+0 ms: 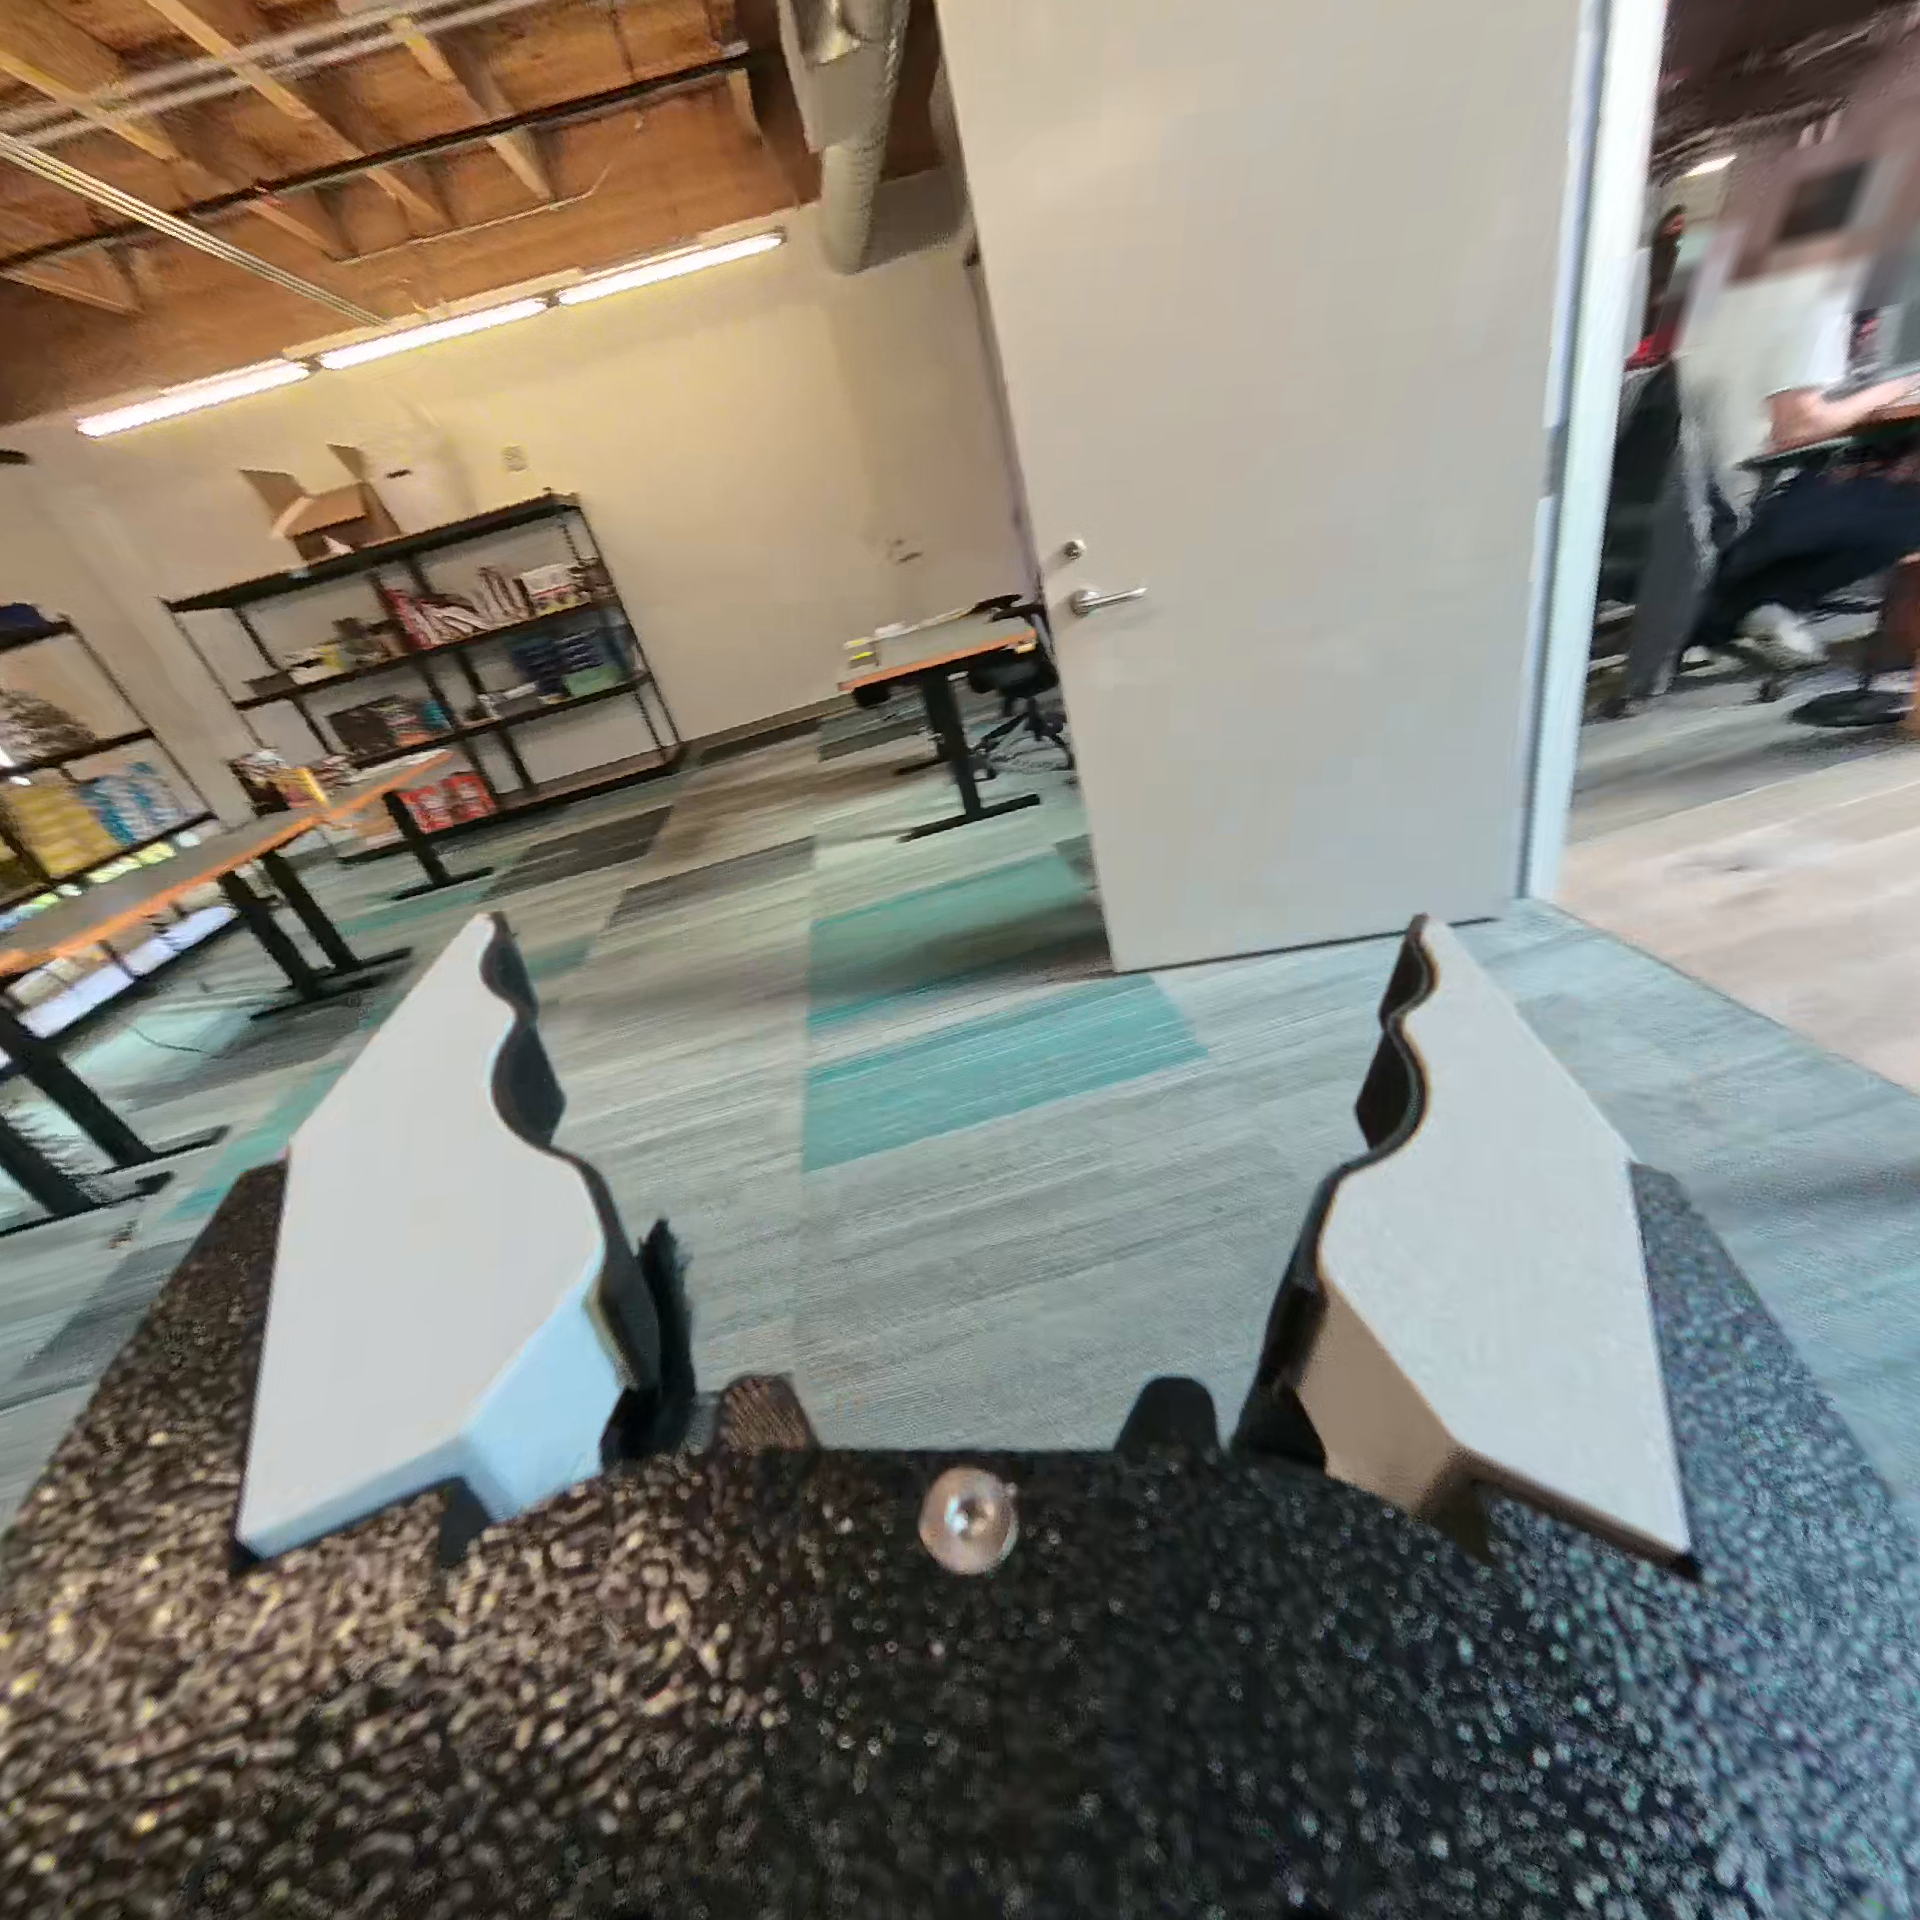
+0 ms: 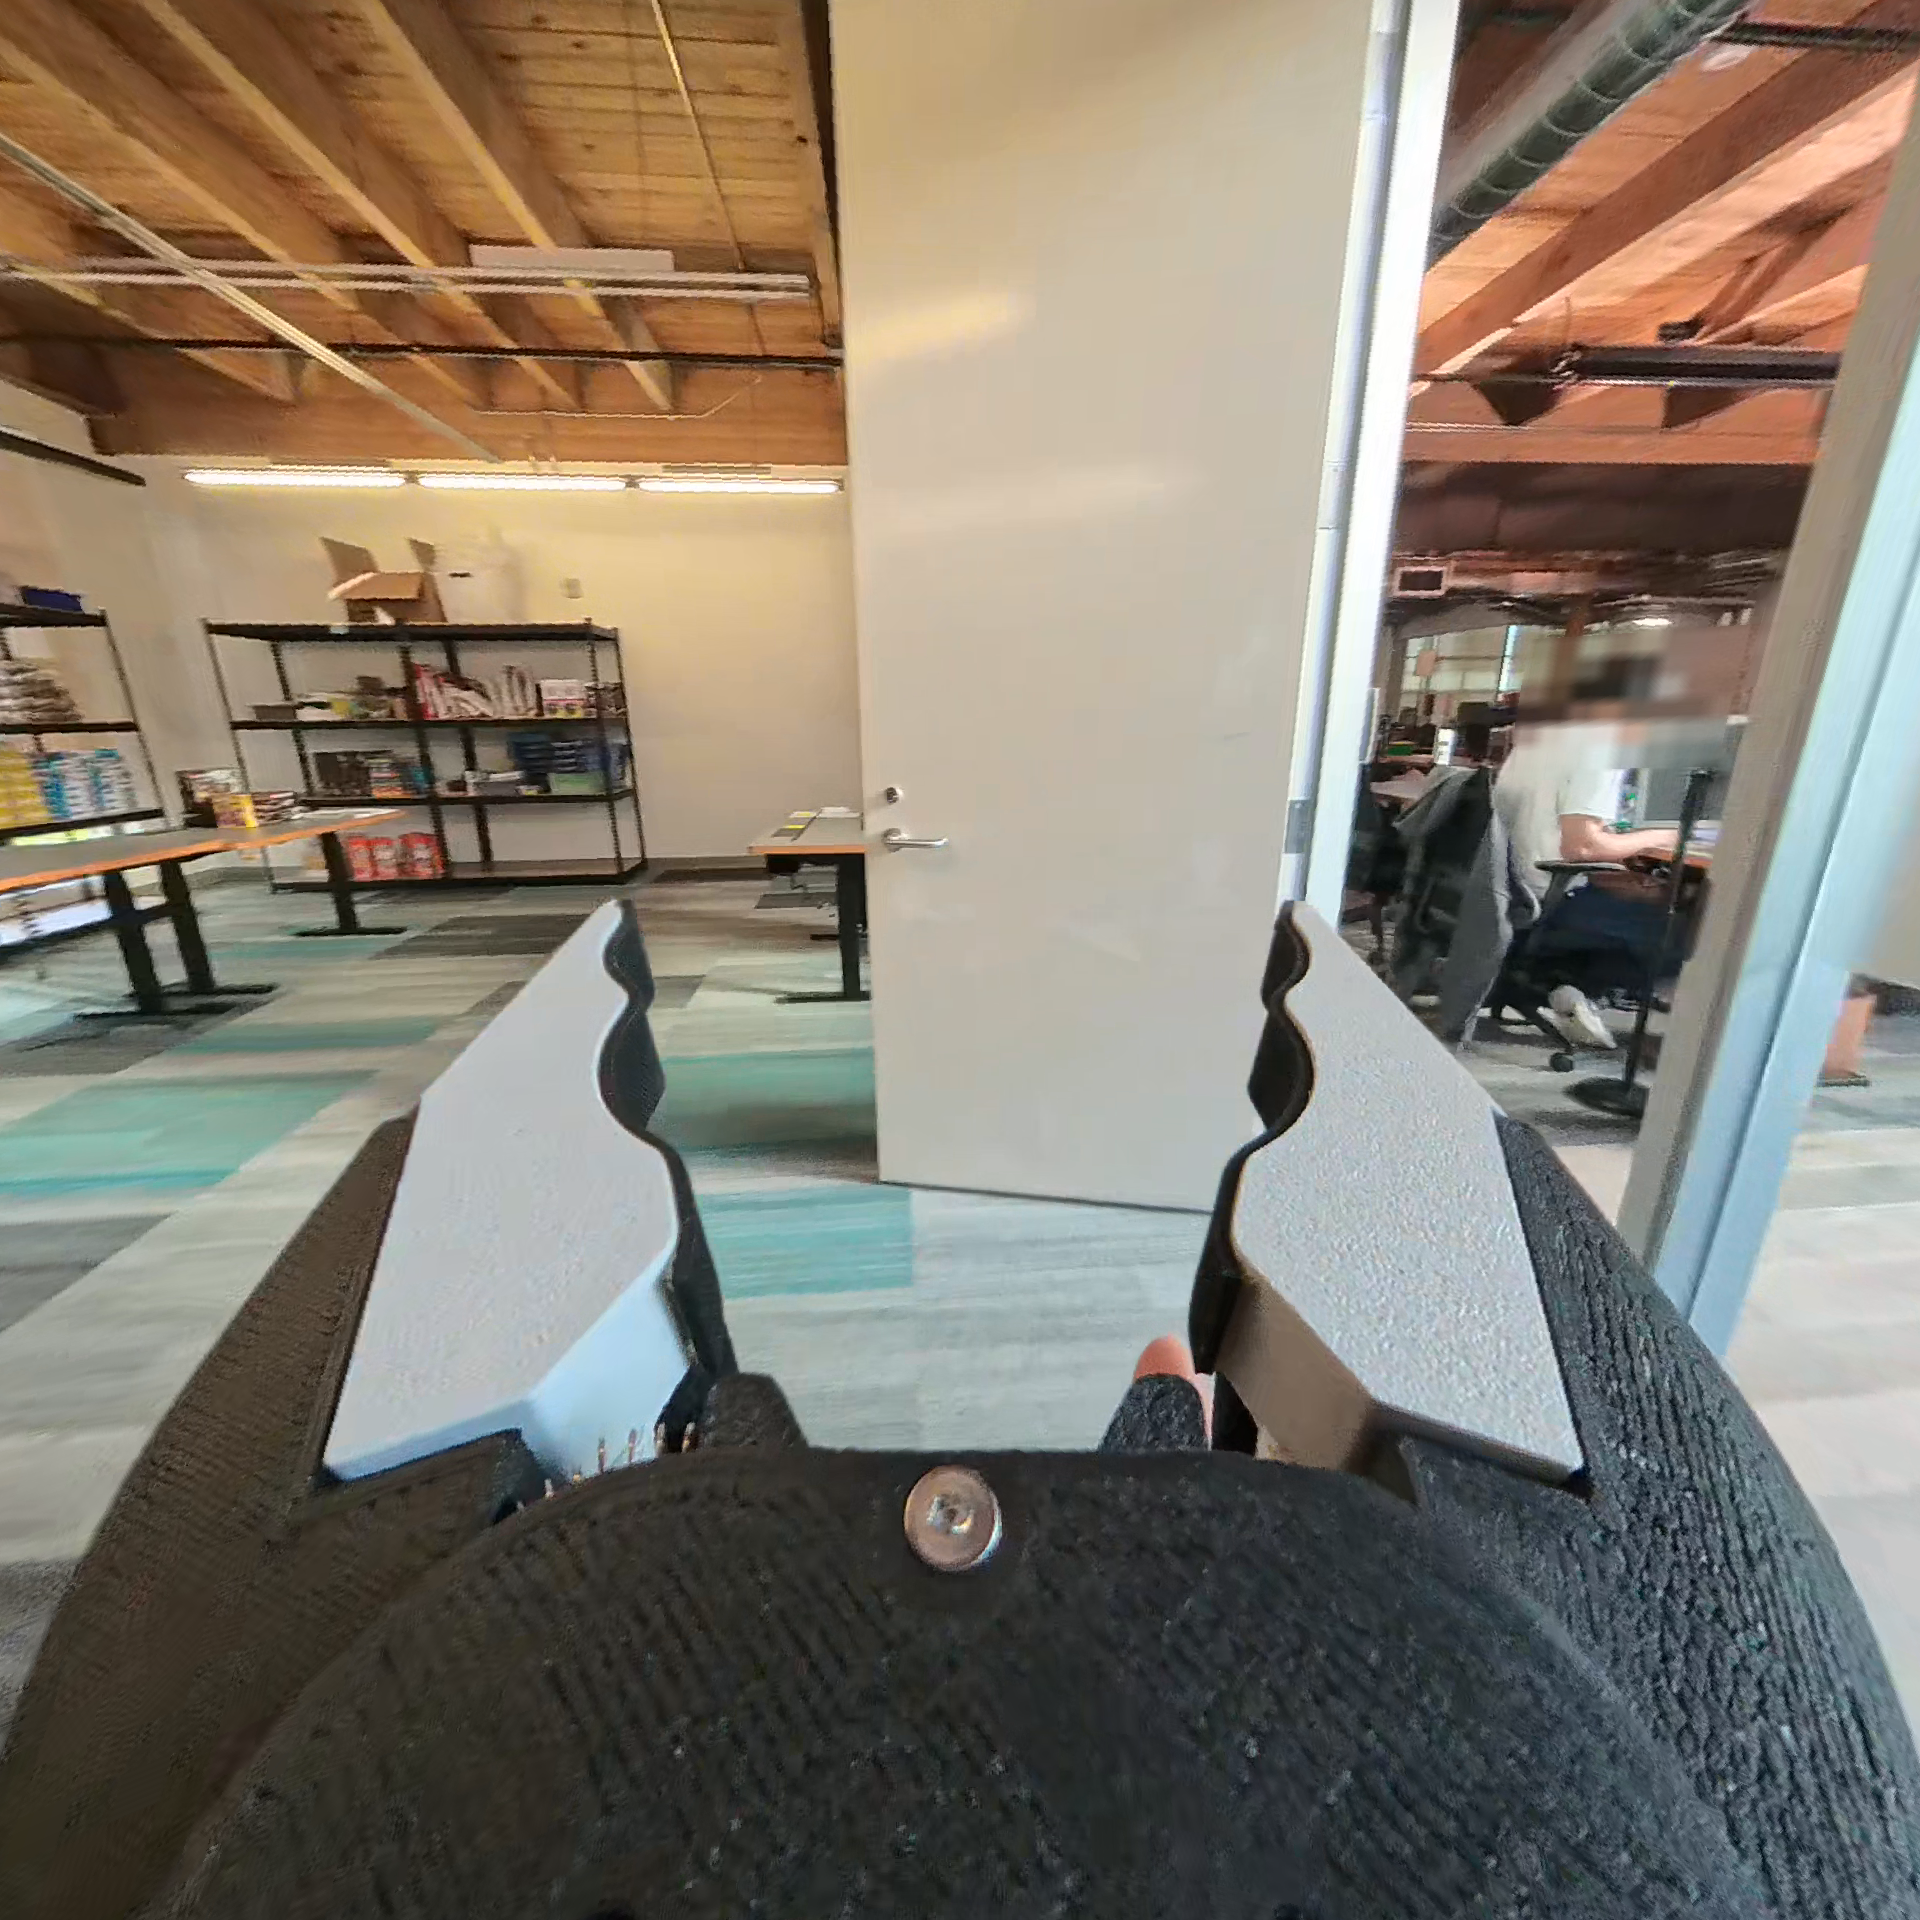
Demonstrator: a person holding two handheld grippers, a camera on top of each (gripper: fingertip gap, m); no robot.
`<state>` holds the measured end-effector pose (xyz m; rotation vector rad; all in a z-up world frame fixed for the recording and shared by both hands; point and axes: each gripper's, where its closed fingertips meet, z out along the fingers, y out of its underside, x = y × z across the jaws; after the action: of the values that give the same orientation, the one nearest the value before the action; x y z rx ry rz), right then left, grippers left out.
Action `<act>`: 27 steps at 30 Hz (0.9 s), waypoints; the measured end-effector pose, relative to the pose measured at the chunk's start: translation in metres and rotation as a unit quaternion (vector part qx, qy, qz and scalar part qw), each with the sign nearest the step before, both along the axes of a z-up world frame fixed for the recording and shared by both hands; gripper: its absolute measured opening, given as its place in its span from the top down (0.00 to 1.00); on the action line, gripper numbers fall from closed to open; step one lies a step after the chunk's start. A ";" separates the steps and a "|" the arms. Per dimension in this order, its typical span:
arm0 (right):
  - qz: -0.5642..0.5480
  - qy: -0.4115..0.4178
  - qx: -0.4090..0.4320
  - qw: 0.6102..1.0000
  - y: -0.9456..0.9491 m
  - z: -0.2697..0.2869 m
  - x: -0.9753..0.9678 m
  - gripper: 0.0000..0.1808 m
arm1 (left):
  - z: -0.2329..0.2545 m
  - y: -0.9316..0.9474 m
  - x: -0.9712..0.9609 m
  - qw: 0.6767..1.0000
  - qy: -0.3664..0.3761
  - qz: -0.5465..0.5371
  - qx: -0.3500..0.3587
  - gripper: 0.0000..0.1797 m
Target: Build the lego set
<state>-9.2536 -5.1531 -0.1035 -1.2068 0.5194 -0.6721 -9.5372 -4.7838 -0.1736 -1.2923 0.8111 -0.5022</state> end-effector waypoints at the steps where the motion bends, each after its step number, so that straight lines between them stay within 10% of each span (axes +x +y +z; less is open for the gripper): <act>1: -0.012 0.000 0.000 1.000 0.012 -0.003 0.032 0.36 | 0.003 0.028 0.026 1.000 -0.003 0.012 0.011 0.15; 21: -0.214 0.029 -0.093 0.972 0.073 -0.055 0.685 0.44 | 0.010 0.042 0.925 0.918 -0.026 -0.383 -0.095 0.24; 27: -0.154 -0.020 -0.123 0.980 0.136 -0.029 0.892 0.45 | 0.015 0.058 1.114 0.917 0.023 -0.397 0.008 0.36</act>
<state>-8.3616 -5.0167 -0.1322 -1.3540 0.6088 -1.0476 -8.4234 -4.7262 -0.1588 -0.9162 1.3780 -1.1062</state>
